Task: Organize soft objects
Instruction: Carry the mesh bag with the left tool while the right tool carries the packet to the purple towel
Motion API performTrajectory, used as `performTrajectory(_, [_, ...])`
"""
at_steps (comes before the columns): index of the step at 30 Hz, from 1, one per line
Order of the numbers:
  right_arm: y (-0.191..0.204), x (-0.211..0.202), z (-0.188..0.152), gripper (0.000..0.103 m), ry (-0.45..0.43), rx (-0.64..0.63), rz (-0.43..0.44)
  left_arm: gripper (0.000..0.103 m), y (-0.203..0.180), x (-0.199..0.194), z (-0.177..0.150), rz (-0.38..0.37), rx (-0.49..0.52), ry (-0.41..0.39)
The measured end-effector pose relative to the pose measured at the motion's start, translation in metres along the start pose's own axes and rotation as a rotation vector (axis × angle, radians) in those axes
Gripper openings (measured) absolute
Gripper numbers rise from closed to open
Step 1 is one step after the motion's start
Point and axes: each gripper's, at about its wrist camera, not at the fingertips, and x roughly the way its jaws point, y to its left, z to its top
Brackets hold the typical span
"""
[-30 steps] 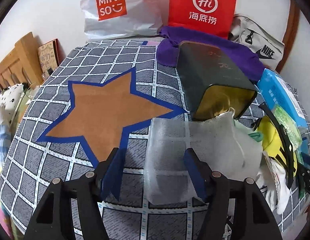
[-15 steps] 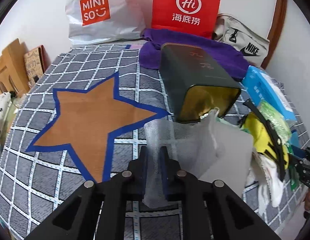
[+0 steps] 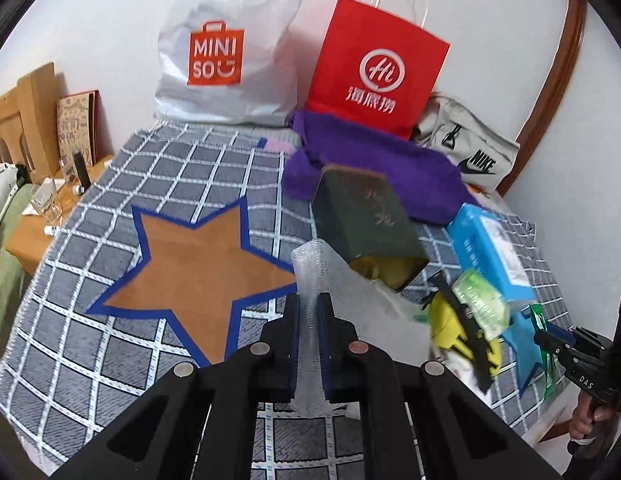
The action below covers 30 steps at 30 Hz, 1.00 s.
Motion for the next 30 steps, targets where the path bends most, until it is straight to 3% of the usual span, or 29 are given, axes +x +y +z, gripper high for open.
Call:
performTrajectory(17, [-0.007, -0.029, 0.048, 0.023, -0.078, -0.008, 0.003, 0.009, -0.038, -0.035, 0.046, -0.09, 0.031, -0.077])
performTrajectory(30, [-0.022, -0.011, 0.108, 0.023, -0.107, 0.001, 0.015, 0.009, -0.065, -0.005, 0.094, -0.072, 0.055, -0.05])
